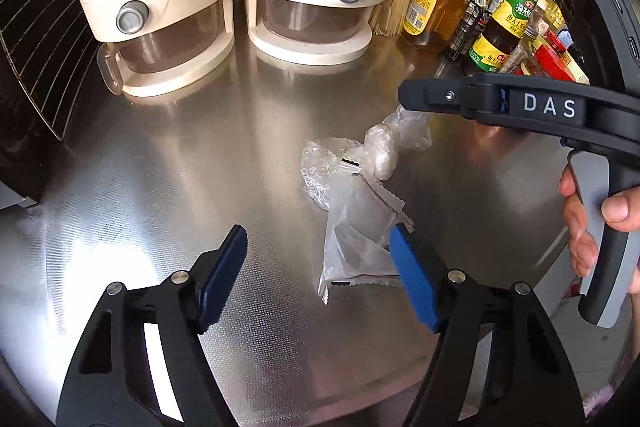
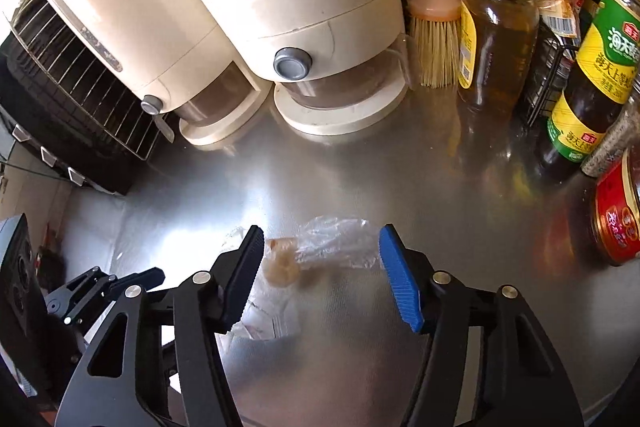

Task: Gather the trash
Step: 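Grasp a clear plastic bag with the left tool while the right tool grasps another, then carry both clear plastic bags down over the floor bin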

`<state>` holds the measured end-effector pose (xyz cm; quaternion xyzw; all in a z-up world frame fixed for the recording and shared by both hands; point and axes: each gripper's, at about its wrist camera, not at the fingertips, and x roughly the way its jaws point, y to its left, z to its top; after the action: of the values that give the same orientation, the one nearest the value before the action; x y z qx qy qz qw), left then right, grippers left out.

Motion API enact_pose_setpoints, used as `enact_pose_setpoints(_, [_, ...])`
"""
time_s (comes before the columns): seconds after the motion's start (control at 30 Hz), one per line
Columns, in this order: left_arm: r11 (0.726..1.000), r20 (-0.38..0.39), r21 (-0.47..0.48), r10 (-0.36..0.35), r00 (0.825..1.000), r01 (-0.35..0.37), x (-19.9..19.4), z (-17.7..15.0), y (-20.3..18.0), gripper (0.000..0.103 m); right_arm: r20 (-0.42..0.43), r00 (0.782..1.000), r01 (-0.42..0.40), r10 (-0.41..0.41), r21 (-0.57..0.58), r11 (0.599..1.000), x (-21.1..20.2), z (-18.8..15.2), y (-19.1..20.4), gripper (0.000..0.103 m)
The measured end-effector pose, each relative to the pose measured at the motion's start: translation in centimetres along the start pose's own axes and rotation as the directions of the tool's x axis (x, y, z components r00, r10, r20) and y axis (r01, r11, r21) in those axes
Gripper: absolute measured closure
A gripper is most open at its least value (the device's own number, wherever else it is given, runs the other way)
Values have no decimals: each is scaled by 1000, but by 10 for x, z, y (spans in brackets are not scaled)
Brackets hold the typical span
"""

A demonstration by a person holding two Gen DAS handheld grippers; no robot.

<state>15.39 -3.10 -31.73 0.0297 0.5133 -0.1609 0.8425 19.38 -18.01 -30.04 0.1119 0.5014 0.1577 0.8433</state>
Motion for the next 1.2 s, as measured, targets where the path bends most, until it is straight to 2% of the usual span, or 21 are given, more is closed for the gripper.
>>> enact_pose_setpoints(0.13, [1000, -24, -6, -17, 1000, 16, 11, 0, 2, 37, -18, 1000, 12, -12, -15, 1000, 14, 5, 1, 41])
enact_pose_setpoints(0.23, [998, -34, -25, -67, 997, 66, 18, -1, 5, 50, -60, 998, 8, -9, -6, 1000, 30, 4, -2, 42])
enact_pose_setpoints(0.27, [997, -36, -26, -76, 997, 75, 19, 0, 5, 59, -74, 997, 10, -11, -10, 1000, 36, 4, -3, 42])
enact_pose_setpoints(0.3, [996, -36, -26, -87, 996, 86, 20, 1, 5, 70, -86, 996, 10, -12, -14, 1000, 40, 2, -3, 50])
enact_pose_setpoints(0.33, [996, -34, -28, -91, 995, 90, 21, 1, 4, 72, -101, 995, 9, -12, -25, 1000, 45, 1, -2, 66])
enact_pose_setpoints(0.4, [996, -36, -15, -84, 996, 84, 21, 1, 2, 74, -129, 991, 22, -30, -58, 998, 53, -4, 2, 87])
enact_pose_setpoints(0.43, [996, -36, -10, -84, 996, 83, 21, 0, 1, 75, -125, 991, 29, -39, -77, 997, 55, -7, 4, 93])
enact_pose_setpoints(0.5, [996, -35, -11, -86, 996, 85, 21, -2, 1, 84, -117, 991, 51, -63, -106, 993, 54, -11, 9, 97])
enact_pose_setpoints(0.53, [996, -34, -13, -88, 996, 87, 19, -3, 1, 87, -117, 991, 56, -69, -111, 992, 53, -13, 10, 99])
enact_pose_setpoints(0.6, [995, -31, -19, -101, 994, 100, 16, -6, 1, 98, -115, 991, 61, -74, -108, 992, 50, -17, 9, 99])
enact_pose_setpoints(0.87, [997, 12, 6, -81, 997, 81, -13, -16, -6, 100, -75, 995, 53, -60, -91, 994, 25, -26, 0, 100])
enact_pose_setpoints(1.2, [1000, 65, 9, -21, 998, 21, -61, -38, -14, 100, 12, 998, 65, -65, -94, 993, -35, -42, 3, 100])
